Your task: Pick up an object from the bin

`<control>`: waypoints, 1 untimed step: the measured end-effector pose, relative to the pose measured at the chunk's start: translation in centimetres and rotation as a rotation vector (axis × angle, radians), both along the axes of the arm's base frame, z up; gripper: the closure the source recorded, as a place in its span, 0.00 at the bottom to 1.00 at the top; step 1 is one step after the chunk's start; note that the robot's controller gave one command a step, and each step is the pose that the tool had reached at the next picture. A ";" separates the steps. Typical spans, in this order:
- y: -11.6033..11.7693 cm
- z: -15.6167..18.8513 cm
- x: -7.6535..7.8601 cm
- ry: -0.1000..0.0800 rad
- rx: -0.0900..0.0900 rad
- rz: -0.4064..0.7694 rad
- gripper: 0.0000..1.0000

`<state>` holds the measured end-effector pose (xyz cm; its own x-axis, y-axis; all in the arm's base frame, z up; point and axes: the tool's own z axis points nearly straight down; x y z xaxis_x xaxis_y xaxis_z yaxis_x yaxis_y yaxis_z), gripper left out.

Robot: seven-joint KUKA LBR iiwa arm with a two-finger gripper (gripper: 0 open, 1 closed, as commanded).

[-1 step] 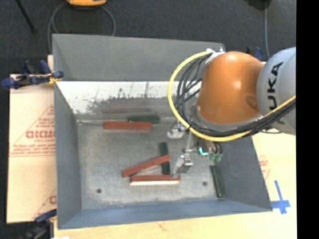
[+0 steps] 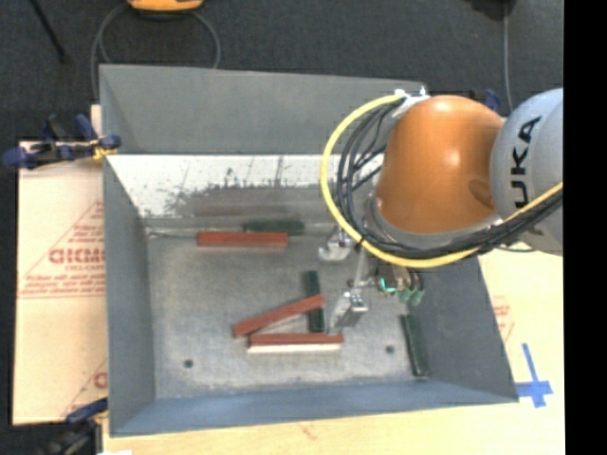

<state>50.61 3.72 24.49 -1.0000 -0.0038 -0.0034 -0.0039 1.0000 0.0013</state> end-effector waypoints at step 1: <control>1.0 -6.1 0.3 -0.006 0.000 0.016 0.00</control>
Offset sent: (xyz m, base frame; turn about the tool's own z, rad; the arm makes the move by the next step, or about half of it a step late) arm 0.0007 0.0265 -0.1576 -0.0795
